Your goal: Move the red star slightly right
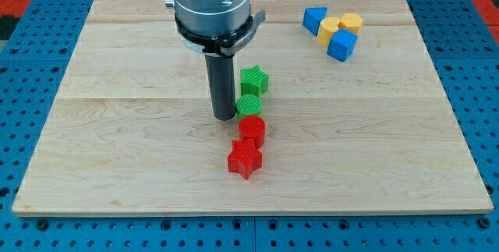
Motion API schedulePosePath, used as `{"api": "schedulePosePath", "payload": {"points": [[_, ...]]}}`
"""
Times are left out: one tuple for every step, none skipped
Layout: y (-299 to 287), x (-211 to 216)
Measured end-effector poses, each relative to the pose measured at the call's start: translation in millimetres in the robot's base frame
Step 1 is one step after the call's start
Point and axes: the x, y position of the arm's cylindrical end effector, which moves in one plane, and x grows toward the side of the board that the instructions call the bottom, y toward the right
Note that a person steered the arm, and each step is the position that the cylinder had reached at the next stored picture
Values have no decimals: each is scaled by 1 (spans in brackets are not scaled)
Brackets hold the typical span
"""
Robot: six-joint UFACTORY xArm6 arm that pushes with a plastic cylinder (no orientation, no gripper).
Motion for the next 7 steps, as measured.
{"api": "schedulePosePath", "payload": {"points": [[8, 0], [-12, -6], [-60, 0], [-67, 33], [-67, 64], [-66, 79], [-48, 89]]}}
